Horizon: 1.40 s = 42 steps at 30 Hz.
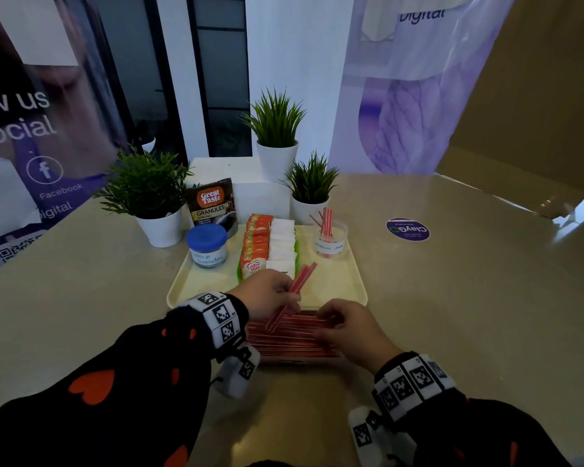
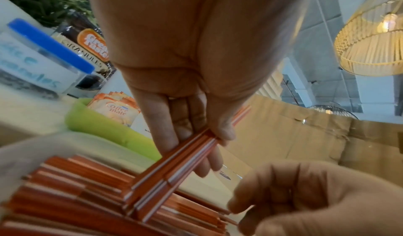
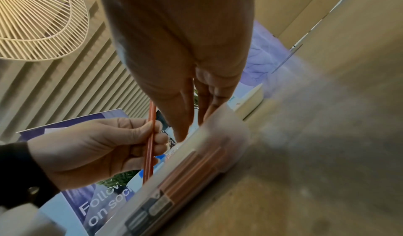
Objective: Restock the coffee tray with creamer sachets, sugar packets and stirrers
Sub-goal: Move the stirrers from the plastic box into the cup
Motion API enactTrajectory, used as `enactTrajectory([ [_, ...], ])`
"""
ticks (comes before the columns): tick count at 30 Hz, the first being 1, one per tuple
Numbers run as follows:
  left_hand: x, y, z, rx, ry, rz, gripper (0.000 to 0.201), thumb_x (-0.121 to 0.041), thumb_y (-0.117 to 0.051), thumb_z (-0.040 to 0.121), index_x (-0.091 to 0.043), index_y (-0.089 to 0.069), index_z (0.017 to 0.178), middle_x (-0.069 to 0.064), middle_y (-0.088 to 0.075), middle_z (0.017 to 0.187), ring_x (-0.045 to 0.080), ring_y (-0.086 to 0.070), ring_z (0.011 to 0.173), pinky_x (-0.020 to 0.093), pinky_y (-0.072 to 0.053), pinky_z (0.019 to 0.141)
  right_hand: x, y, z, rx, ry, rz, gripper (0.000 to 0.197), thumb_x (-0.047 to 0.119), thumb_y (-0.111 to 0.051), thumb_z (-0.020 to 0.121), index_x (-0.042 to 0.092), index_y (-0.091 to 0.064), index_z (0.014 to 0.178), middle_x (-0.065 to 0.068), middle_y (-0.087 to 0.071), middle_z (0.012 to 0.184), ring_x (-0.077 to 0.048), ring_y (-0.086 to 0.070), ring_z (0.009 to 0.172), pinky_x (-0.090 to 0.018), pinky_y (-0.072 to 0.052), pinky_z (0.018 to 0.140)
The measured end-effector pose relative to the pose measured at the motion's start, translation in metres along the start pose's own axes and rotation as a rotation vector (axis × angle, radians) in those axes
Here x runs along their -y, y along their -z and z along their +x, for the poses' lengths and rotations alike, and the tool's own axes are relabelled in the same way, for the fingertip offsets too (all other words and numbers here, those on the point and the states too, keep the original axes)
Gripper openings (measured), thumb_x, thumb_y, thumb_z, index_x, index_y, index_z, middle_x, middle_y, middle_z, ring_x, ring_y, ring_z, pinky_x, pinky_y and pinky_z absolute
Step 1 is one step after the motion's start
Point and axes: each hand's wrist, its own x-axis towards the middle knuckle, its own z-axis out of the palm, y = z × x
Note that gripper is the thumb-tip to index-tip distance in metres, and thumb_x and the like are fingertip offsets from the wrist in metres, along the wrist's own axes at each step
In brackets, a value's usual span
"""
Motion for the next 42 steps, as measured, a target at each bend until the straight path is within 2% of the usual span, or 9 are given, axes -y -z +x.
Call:
enactTrajectory([
  [4, 0.003, -0.005, 0.003, -0.045, 0.034, -0.25, 0.006, -0.016, -0.062, 0.097, -0.014, -0.063, 0.102, 0.0, -0.078, 0.089, 0.006, -0.073, 0.085, 0.03, -0.056, 0.08, 0.01, -0.002, -0.004, 0.199, 0.042, -0.284, 0.049, 0.019, -0.085, 0.079, 0.021, -0.067, 0.125, 0.01, -0.06, 0.111, -0.008, -0.061, 0.103, -0.021, -0.05, 0.094],
  [8, -0.004, -0.004, 0.011, -0.135, 0.045, -0.361, 0.01, -0.011, -0.06, 0.098, -0.015, -0.059, 0.107, 0.002, -0.077, 0.093, 0.011, -0.074, 0.089, 0.027, -0.057, 0.074, 0.014, -0.005, -0.001, 0.196, 0.069, -0.36, 0.042, 0.02, -0.083, 0.08, 0.024, -0.069, 0.12, 0.005, -0.064, 0.116, -0.012, -0.062, 0.106, -0.029, -0.051, 0.1],
  [16, -0.04, 0.022, 0.067, -0.241, 0.08, -0.598, 0.011, -0.007, -0.057, 0.099, -0.016, -0.059, 0.094, 0.005, -0.074, 0.109, 0.021, -0.07, 0.103, 0.039, -0.058, 0.091, 0.007, -0.003, 0.001, 0.179, 0.127, -0.356, 0.024, 0.02, -0.073, 0.086, 0.025, -0.071, 0.109, 0.005, -0.064, 0.108, -0.012, -0.06, 0.1, -0.032, -0.05, 0.094],
  [21, -0.052, 0.032, 0.124, -0.293, 0.071, -0.447, 0.004, -0.011, -0.063, 0.095, -0.014, -0.064, 0.093, 0.006, -0.075, 0.105, 0.023, -0.07, 0.104, 0.046, -0.057, 0.092, 0.007, 0.008, 0.011, 0.178, 0.187, -0.275, 0.026, 0.015, -0.07, 0.089, 0.021, -0.077, 0.113, 0.004, -0.076, 0.106, -0.01, -0.068, 0.097, -0.026, -0.052, 0.09],
  [23, -0.051, 0.032, 0.151, -0.287, 0.088, -0.357, 0.006, -0.016, -0.066, 0.093, -0.012, -0.067, 0.097, 0.008, -0.073, 0.111, 0.024, -0.068, 0.106, 0.043, -0.055, 0.096, 0.004, 0.015, 0.015, 0.15, 0.161, -0.183, 0.031, 0.01, -0.066, 0.091, 0.022, -0.077, 0.119, 0.007, -0.076, 0.11, -0.004, -0.069, 0.099, -0.017, -0.052, 0.092],
  [26, -0.054, 0.027, 0.18, -0.384, 0.069, -0.296, 0.015, -0.015, -0.066, 0.092, -0.006, -0.066, 0.104, 0.016, -0.073, 0.103, 0.029, -0.072, 0.094, 0.04, -0.059, 0.087, -0.005, 0.024, 0.022, 0.137, 0.123, -0.07, 0.031, 0.01, -0.066, 0.093, 0.022, -0.076, 0.12, 0.008, -0.075, 0.115, 0.003, -0.067, 0.101, -0.002, -0.045, 0.088],
  [31, -0.052, 0.02, 0.21, -0.473, 0.068, -0.135, 0.003, -0.018, -0.063, 0.096, -0.02, -0.061, 0.097, -0.003, -0.065, 0.092, 0.016, -0.062, 0.086, 0.026, -0.044, 0.078, -0.014, 0.027, 0.024, 0.159, 0.086, 0.122, 0.023, 0.011, -0.068, 0.093, 0.02, -0.08, 0.111, 0.007, -0.079, 0.101, -0.003, -0.073, 0.093, -0.023, -0.057, 0.091],
  [38, -0.04, 0.015, 0.229, -0.362, 0.069, 0.147, 0.019, -0.022, -0.058, 0.1, -0.009, -0.066, 0.11, 0.0, -0.062, 0.097, 0.02, -0.063, 0.099, 0.024, -0.039, 0.077, -0.02, 0.029, 0.033, 0.197, 0.061, 0.18, 0.019, 0.007, -0.069, 0.092, 0.016, -0.08, 0.104, 0.0, -0.079, 0.093, -0.001, -0.07, 0.078, -0.014, -0.051, 0.07],
  [42, -0.035, 0.015, 0.226, -0.348, 0.148, 0.073, 0.035, -0.022, -0.062, 0.097, -0.011, -0.062, 0.129, 0.006, -0.068, 0.124, 0.021, -0.063, 0.111, 0.026, -0.047, 0.088, -0.021, 0.029, 0.033, 0.195, 0.048, 0.209, 0.018, 0.005, -0.07, 0.091, 0.014, -0.081, 0.102, 0.002, -0.078, 0.088, 0.001, -0.069, 0.074, -0.012, -0.048, 0.067],
])
